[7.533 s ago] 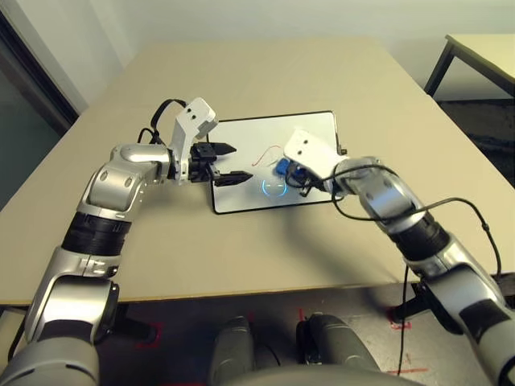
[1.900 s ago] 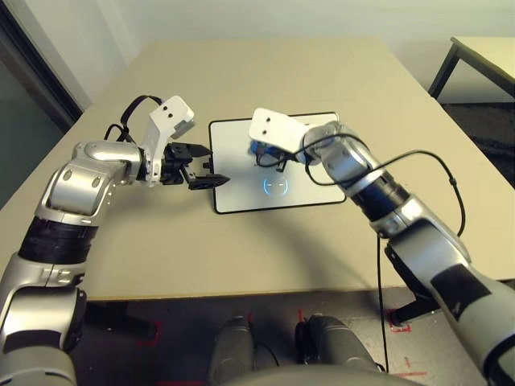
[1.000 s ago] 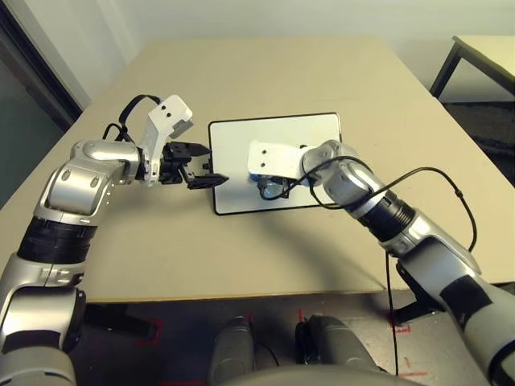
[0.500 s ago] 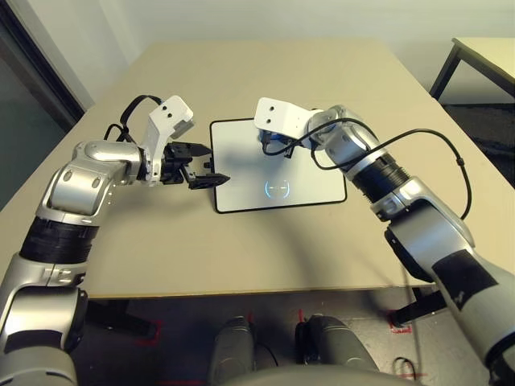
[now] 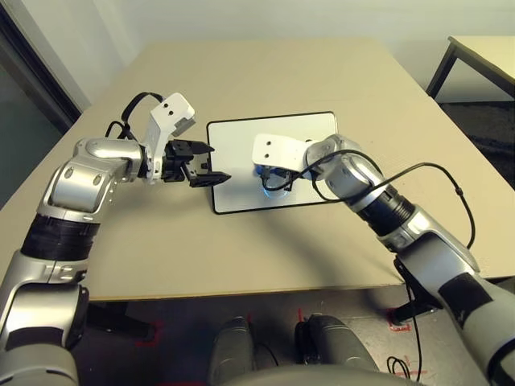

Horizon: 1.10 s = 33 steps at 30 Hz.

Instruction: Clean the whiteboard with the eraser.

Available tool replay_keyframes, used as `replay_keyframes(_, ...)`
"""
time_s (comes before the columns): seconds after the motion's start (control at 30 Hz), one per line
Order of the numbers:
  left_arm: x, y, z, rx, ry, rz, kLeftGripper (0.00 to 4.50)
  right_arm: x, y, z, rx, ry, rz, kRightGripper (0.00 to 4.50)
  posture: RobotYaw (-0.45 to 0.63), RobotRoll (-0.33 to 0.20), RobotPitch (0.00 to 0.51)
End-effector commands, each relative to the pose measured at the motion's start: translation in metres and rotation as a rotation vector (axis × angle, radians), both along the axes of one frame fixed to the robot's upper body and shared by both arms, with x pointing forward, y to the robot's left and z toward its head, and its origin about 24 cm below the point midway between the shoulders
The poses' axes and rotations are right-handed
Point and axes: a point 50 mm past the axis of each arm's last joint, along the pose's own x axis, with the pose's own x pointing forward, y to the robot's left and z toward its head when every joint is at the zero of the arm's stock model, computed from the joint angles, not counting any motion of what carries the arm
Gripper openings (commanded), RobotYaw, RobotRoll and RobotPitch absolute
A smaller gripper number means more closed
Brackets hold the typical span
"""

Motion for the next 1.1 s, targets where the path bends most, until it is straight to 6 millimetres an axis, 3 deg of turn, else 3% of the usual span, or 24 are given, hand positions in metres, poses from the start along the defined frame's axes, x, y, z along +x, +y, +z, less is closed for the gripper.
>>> replay_keyframes(0.03, 0.001, -0.001, -0.001, 0.006, 0.005, -0.009, 4.50, 0.010, -0.007, 0.000, 0.021, -0.009, -0.050, 0.56, 0.01, 0.000, 0.022)
replay_keyframes(0.1, 0.001, -0.001, -0.001, 0.008, 0.005, -0.009, 4.50, 0.008, -0.008, -0.003, 0.017, 0.004, -0.043, 0.56, 0.01, 0.000, 0.019)
replay_keyframes(0.4, 0.002, -0.002, 0.002, 0.013, 0.003, -0.016, 4.50, -0.036, -0.017, -0.038, -0.072, 0.126, 0.060, 0.56, -0.01, 0.000, 0.012)
replay_keyframes(0.47, 0.003, -0.003, 0.002, 0.013, 0.002, -0.019, 4.50, -0.035, -0.018, -0.036, -0.073, 0.126, 0.048, 0.56, -0.01, 0.000, 0.012)
replay_keyframes(0.67, 0.005, -0.006, 0.002, 0.012, 0.001, -0.027, 4.50, -0.003, -0.020, -0.007, 0.009, 0.025, -0.061, 0.56, -0.02, 0.000, 0.012)
replay_keyframes(0.8, 0.004, -0.006, 0.003, 0.011, 0.001, -0.029, 4.50, 0.011, -0.024, 0.002, 0.032, -0.003, -0.106, 0.56, -0.01, 0.000, 0.013)
replay_keyframes(0.93, 0.003, -0.005, 0.003, 0.009, 0.001, -0.024, 4.50, 0.005, -0.025, -0.005, 0.023, 0.027, -0.089, 0.56, -0.01, 0.000, 0.017)
replay_keyframes(1.1, 0.002, -0.004, 0.003, 0.009, 0.003, -0.018, 4.50, -0.020, -0.031, -0.020, -0.013, 0.093, -0.037, 0.56, -0.01, 0.000, 0.023)
